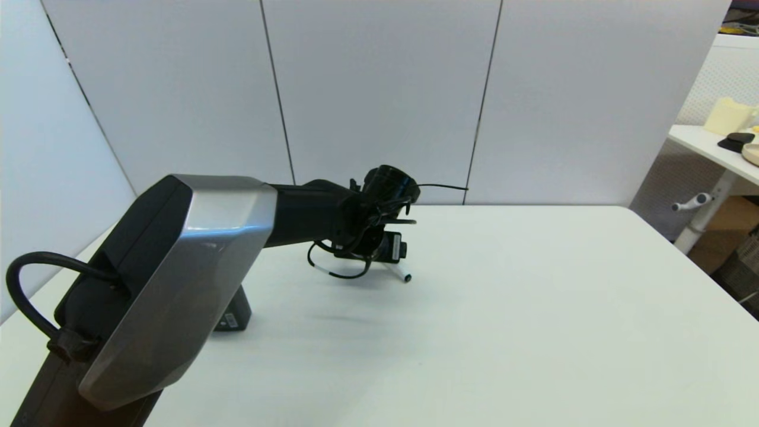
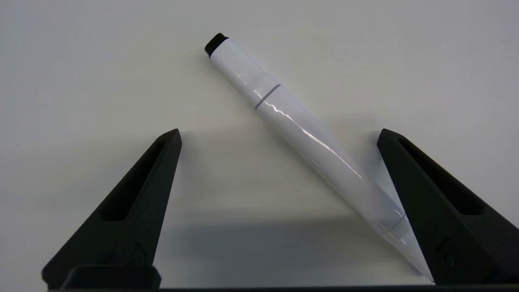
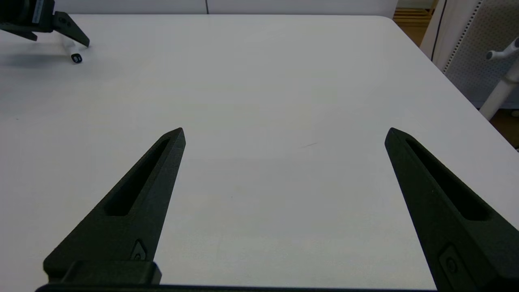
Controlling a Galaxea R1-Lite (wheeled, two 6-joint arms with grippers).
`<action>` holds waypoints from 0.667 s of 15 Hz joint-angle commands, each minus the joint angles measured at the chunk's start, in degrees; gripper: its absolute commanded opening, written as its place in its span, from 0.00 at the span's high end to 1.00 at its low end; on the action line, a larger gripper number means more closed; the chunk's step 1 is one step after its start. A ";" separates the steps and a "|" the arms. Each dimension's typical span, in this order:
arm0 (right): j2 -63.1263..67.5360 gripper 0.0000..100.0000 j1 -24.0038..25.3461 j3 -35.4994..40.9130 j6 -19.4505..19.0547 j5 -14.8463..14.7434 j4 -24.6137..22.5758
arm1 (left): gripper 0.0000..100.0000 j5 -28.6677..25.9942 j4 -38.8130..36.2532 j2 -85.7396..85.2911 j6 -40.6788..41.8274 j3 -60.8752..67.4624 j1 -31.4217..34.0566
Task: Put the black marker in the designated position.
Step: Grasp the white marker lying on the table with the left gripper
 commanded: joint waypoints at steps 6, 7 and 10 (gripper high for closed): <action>0.07 0.00 0.00 0.01 0.00 0.02 -0.02 | 0.00 0.62 0.16 0.20 -0.74 0.00 -0.01; 0.07 0.00 0.00 0.01 0.00 0.02 -0.02 | 0.00 0.62 0.16 0.20 -0.83 0.00 -0.01; 0.07 0.00 0.00 0.01 0.00 0.02 -0.02 | 0.00 0.62 -0.54 0.20 -0.92 0.00 -0.01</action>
